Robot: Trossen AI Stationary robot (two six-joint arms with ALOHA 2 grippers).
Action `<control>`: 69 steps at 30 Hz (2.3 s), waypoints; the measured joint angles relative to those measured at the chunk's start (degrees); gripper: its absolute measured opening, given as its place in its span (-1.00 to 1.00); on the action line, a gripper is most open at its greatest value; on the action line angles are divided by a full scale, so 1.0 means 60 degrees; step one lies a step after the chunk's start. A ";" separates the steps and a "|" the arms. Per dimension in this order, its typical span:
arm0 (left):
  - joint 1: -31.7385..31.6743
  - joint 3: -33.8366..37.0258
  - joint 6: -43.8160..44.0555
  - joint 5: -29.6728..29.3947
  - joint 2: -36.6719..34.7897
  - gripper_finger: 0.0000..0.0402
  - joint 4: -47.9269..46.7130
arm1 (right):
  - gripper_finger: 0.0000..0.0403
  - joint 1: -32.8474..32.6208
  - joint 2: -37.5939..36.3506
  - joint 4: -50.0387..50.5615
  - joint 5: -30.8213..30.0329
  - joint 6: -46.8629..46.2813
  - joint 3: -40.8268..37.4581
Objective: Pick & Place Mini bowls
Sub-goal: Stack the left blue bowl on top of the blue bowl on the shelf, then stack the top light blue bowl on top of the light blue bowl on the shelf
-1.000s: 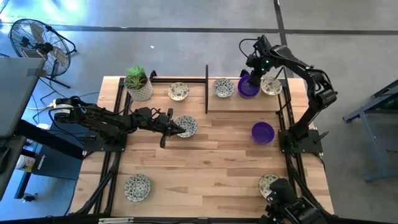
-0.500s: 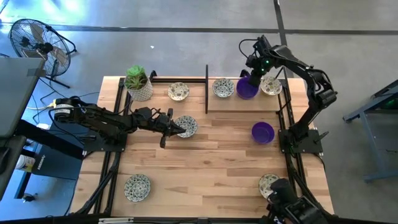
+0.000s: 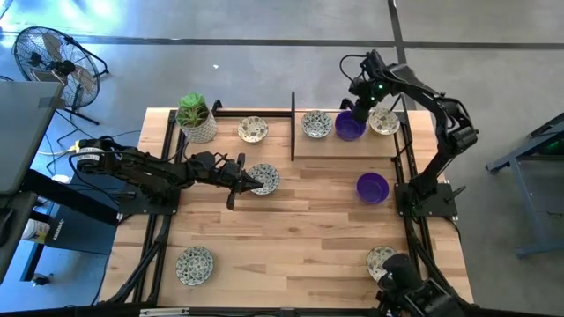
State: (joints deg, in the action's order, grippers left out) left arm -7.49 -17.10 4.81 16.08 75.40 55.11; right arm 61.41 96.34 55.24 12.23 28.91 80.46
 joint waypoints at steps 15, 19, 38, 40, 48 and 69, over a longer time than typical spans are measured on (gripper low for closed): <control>0.0000 -0.0004 0.0007 -0.0023 0.0000 -0.99 -0.0463 | -1.00 -0.1410 -0.3428 -0.4252 0.0852 -0.1632 -0.2811; 0.0000 -0.0004 0.0005 -0.0028 0.0000 -0.99 -0.0697 | -1.00 -0.2021 -0.4796 -0.5507 0.0734 -0.2394 -0.4413; 0.0257 -0.2656 -0.0330 -0.1618 0.0000 -0.89 -0.7456 | -1.00 -0.6044 -0.8263 -0.8549 -0.1827 -0.3661 -0.8217; 0.0545 -0.3133 -0.0417 -0.2092 0.0000 -0.77 -0.8389 | -1.00 -0.6258 -0.8263 -0.8595 -0.2039 -0.3533 -0.8261; 0.1689 -0.3897 -0.0586 -0.3791 0.0578 -0.18 -1.0613 | -1.00 -0.6770 -0.8255 -0.8757 -0.2161 -0.3334 -0.8257; 0.1943 -0.3933 -0.1003 -0.5326 0.1996 -0.75 -1.0277 | -1.00 -0.6888 -0.8252 -0.8834 -0.2161 -0.3316 -0.8250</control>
State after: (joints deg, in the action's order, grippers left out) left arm 4.17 -40.70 -1.21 -15.88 87.37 -6.55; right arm 20.08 46.83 2.24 -0.73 9.02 30.96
